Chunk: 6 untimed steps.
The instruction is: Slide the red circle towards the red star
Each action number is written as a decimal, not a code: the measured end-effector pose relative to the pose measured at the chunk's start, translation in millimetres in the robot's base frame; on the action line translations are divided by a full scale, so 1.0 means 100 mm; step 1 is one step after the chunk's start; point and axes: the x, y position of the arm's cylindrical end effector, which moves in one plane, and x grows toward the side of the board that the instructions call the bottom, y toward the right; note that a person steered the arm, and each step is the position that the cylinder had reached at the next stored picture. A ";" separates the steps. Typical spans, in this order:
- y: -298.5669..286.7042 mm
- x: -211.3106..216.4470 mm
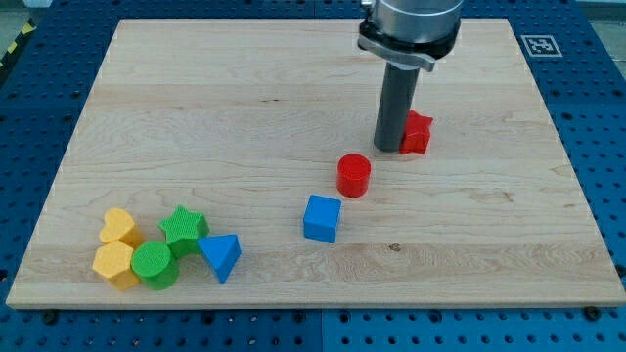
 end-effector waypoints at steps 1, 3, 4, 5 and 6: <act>-0.40 0.05; -1.04 0.46; -0.78 0.76; -0.22 0.76; 0.34 0.30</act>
